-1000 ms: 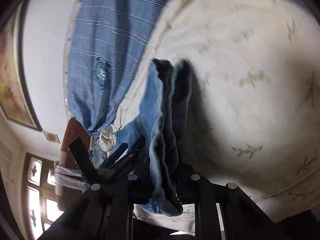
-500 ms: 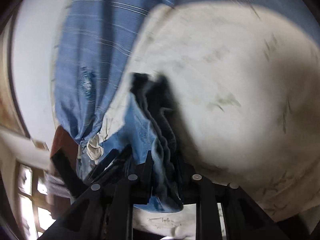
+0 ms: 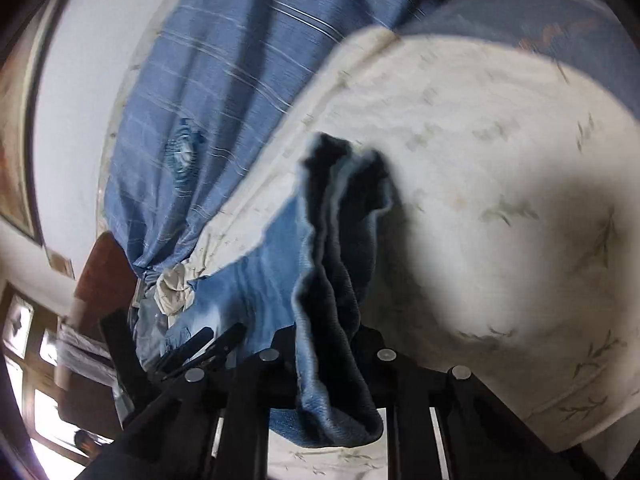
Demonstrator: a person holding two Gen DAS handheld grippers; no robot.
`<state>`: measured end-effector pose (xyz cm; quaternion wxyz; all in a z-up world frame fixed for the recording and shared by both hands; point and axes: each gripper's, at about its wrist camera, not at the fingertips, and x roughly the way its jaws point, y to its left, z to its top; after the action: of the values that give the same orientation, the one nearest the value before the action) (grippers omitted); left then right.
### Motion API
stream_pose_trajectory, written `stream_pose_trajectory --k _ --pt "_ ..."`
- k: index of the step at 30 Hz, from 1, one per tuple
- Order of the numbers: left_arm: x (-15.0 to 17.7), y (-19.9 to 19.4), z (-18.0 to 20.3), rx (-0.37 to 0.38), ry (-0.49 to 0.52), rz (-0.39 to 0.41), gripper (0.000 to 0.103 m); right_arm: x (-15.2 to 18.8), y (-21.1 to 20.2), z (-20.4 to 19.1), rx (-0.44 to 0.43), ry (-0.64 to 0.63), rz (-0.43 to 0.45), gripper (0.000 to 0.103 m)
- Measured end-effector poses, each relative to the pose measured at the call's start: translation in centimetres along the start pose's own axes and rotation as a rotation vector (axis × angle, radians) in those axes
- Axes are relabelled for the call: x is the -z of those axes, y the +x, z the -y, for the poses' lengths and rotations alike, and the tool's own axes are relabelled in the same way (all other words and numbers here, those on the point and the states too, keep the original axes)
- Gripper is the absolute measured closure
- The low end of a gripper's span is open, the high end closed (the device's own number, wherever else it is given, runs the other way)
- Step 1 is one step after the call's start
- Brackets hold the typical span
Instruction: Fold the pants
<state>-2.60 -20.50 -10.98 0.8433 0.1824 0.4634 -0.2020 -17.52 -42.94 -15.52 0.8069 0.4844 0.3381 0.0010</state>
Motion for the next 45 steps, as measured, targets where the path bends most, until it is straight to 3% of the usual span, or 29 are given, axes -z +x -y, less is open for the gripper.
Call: stream_pose_trajectory --k 3,8,12,21,24,25,27,28,31,36,38,40,42,45 --pt "-0.5 -0.4 -1.1 0.024 -0.015 0.007 0.025 0.3 -0.7 -2.5 -0.037 -0.100 0.062 0.087" --pt "-0.3 -1.1 -4.4 0.013 -0.074 0.003 0.025 1.1 -0.3 -5.8 -0.111 -0.177 0.068 0.087" --pt "0.6 -2.8 -7.7 -0.026 -0.107 0.047 0.025 2.1 0.9 -8.7 -0.167 -0.217 0.048 0.087" --pt "3.0 -4.5 -16.2 -0.084 -0.313 0.186 0.025 4.3 6.8 -13.9 -0.208 -0.265 -0.060 0.086" --pt "4.0 -4.2 -18.6 -0.105 -0.361 0.199 0.025 5.3 9.9 -15.0 -0.166 -0.234 -0.131 0.076" --pt "4.3 -4.1 -19.5 -0.110 -0.380 0.197 0.025 5.6 11.4 -15.3 -0.150 -0.211 -0.181 0.059" --pt "4.6 -4.1 -20.4 -0.106 -0.409 0.203 0.025 6.2 13.2 -15.8 -0.143 -0.202 -0.253 0.037" --pt "4.8 -4.2 -20.8 -0.093 -0.420 0.206 0.025 6.6 13.7 -16.5 -0.140 -0.229 -0.259 0.037" --pt "5.0 -4.7 -20.5 -0.058 -0.418 0.227 0.025 7.1 13.3 -17.6 -0.176 -0.294 -0.247 0.037" --pt "4.9 -5.4 -17.0 0.064 -0.327 0.265 0.025 5.3 10.1 -16.5 -0.220 -0.257 -0.072 0.037" --pt "4.7 -5.4 -15.1 0.103 -0.284 0.273 0.025 4.0 9.2 -15.9 -0.172 -0.241 -0.024 0.038" --pt "4.4 -5.3 -13.3 0.088 -0.221 0.276 0.025 2.6 9.2 -15.4 -0.092 -0.237 -0.022 0.052" --pt "4.0 -4.9 -11.3 0.055 -0.155 0.280 0.025 1.5 9.6 -15.0 -0.045 -0.231 -0.026 0.056" --pt "3.7 -3.8 -9.5 0.072 -0.107 0.249 0.025 0.1 10.9 -15.5 -0.009 -0.257 -0.044 0.060"
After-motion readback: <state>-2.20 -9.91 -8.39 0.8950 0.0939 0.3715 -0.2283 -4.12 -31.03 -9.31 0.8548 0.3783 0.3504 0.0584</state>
